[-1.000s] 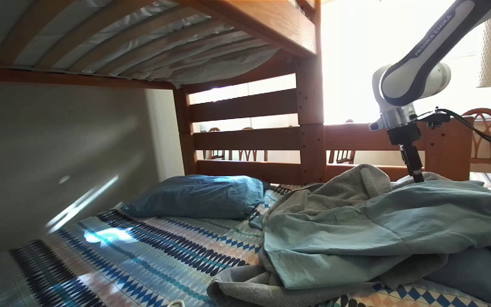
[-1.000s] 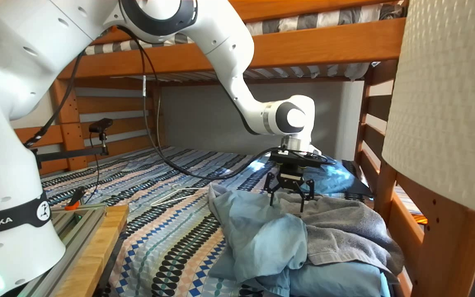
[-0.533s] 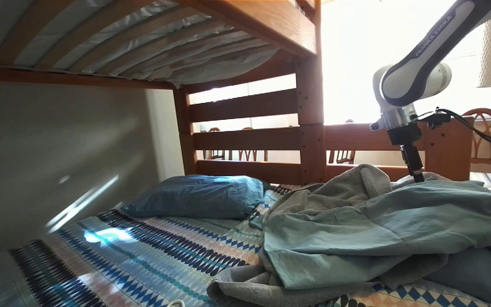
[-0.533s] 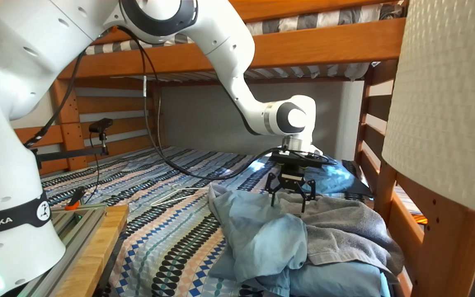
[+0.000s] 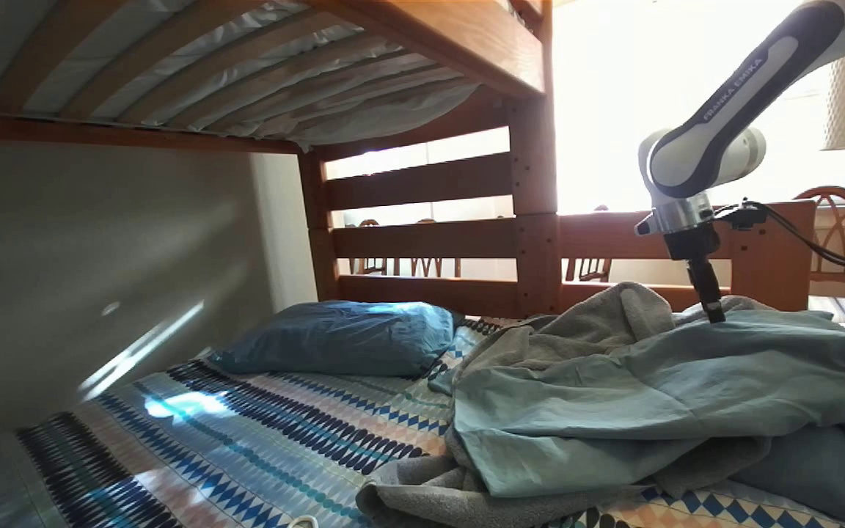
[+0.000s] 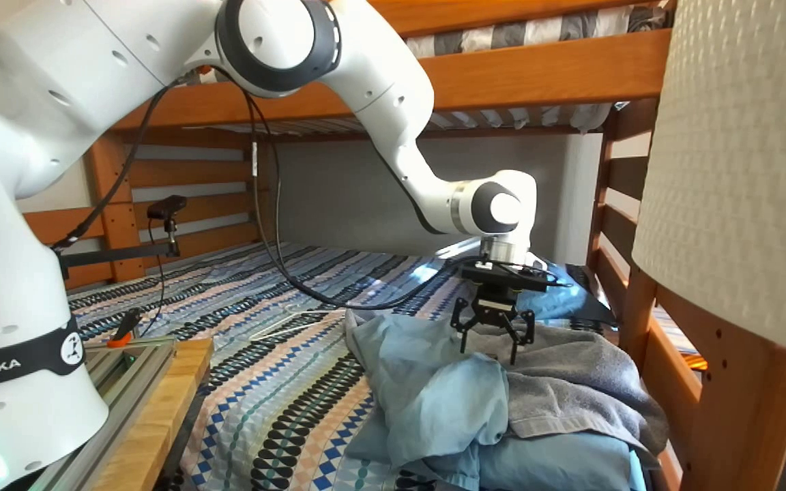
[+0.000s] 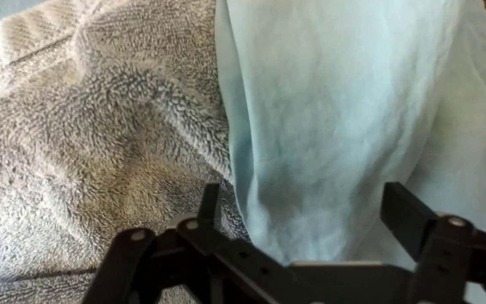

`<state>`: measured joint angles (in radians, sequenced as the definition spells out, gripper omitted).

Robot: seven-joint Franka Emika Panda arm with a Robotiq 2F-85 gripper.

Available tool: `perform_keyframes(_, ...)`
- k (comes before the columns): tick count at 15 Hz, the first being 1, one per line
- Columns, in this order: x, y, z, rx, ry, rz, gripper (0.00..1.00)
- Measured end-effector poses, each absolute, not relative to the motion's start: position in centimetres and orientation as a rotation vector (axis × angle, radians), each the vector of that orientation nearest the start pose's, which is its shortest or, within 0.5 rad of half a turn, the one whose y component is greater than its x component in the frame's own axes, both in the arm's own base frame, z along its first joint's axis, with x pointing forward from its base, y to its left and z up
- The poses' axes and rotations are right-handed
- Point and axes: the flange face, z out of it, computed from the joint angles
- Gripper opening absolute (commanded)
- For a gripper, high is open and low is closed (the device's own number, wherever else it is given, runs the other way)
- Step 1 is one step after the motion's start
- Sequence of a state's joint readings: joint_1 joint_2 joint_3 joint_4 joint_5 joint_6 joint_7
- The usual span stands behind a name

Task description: Unfold the blue pillowcase on the towel

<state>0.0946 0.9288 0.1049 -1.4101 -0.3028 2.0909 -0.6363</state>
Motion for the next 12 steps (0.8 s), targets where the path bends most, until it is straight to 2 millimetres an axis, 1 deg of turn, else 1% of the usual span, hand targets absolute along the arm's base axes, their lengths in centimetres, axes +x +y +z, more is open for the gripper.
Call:
perform_keyframes(1,69.1,11.1,12.3,-2.830,-1.515,0.435,0.59)
perform_keyframes(3,69.7,10.9,11.9,-2.836,-1.505,0.438,0.44)
perform_keyframes(9,70.9,10.5,11.5,-2.851,-1.488,0.433,0.01)
perform_keyframes(12,71.3,10.5,11.9,-2.858,-1.486,0.421,0.00)
